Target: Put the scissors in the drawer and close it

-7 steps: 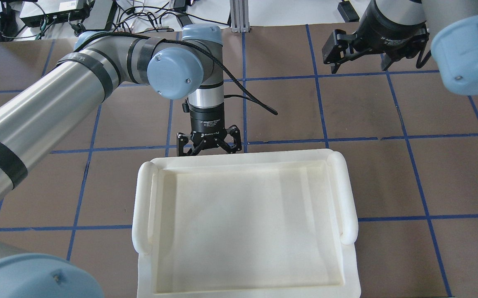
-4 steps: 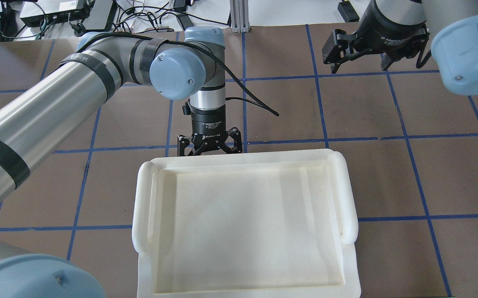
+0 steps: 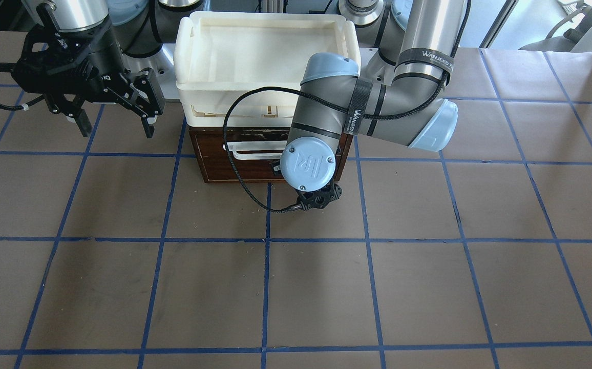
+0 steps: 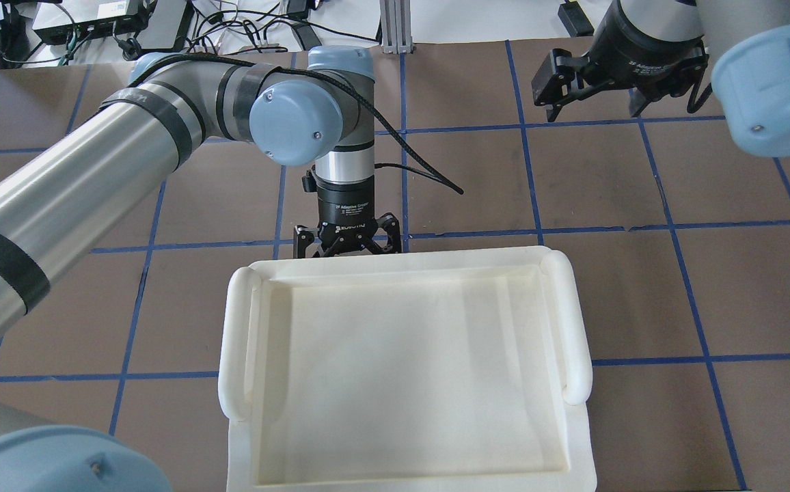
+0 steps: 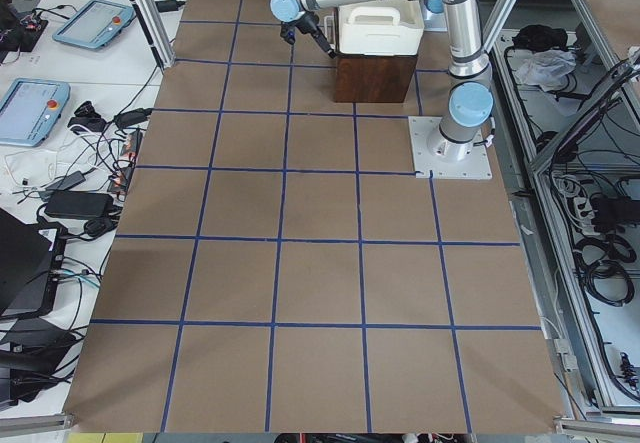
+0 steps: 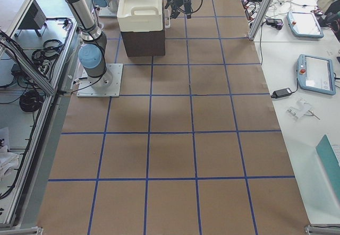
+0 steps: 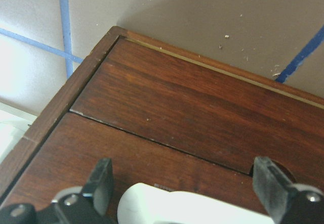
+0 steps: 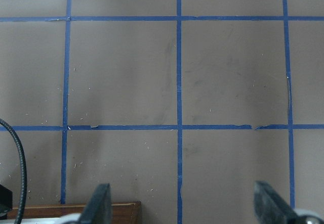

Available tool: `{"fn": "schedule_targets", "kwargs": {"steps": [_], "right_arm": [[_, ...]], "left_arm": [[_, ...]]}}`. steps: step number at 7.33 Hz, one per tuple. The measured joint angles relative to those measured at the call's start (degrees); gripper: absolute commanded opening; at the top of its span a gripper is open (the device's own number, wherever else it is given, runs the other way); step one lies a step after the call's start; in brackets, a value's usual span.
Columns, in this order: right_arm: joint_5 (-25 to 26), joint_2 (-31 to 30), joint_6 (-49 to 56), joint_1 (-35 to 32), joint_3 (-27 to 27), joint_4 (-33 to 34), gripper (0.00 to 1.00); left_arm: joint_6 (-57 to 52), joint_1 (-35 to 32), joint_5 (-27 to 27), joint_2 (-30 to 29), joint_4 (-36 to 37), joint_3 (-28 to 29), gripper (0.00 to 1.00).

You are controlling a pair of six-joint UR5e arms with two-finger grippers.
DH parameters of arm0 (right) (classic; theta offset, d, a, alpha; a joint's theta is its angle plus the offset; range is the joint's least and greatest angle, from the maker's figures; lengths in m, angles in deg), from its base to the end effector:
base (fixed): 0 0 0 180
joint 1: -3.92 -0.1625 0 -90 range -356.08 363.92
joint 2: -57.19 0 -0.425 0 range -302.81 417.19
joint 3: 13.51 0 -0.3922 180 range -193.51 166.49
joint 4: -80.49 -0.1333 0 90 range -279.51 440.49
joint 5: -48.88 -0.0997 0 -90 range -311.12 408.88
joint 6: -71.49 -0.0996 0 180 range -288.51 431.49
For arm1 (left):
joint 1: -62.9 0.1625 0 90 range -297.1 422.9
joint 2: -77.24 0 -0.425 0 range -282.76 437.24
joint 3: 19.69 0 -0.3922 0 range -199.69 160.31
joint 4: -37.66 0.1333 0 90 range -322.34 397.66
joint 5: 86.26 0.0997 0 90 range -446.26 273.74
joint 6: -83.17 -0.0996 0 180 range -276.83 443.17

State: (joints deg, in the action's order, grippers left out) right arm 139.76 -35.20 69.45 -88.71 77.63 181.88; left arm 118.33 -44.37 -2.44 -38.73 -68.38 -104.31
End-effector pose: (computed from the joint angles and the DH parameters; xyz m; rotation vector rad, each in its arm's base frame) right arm 0.1543 -0.4869 0.5203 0.0134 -3.1162 0.3458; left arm -0.3080 -0.5055 0.2677 -0.4872 2.7722 0.9028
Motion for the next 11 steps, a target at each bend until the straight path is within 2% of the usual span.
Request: {"fn": "schedule_targets", "kwargs": {"steps": [4, 9, 11], "right_arm": [[-0.2, 0.1, 0.0, 0.0, 0.0, 0.0, 1.00], [-0.2, 0.1, 0.0, 0.0, 0.0, 0.1, 1.00], [-0.2, 0.1, 0.0, 0.0, 0.0, 0.1, 1.00]], "left_arm": [[-0.3, 0.2, 0.5, 0.2, 0.6, 0.3, 1.00], [-2.0, 2.0, 0.3, 1.3, 15.0, 3.7, 1.00], [-11.2, 4.8, 0.6, 2.3, 18.5, 6.7, 1.00]]}}
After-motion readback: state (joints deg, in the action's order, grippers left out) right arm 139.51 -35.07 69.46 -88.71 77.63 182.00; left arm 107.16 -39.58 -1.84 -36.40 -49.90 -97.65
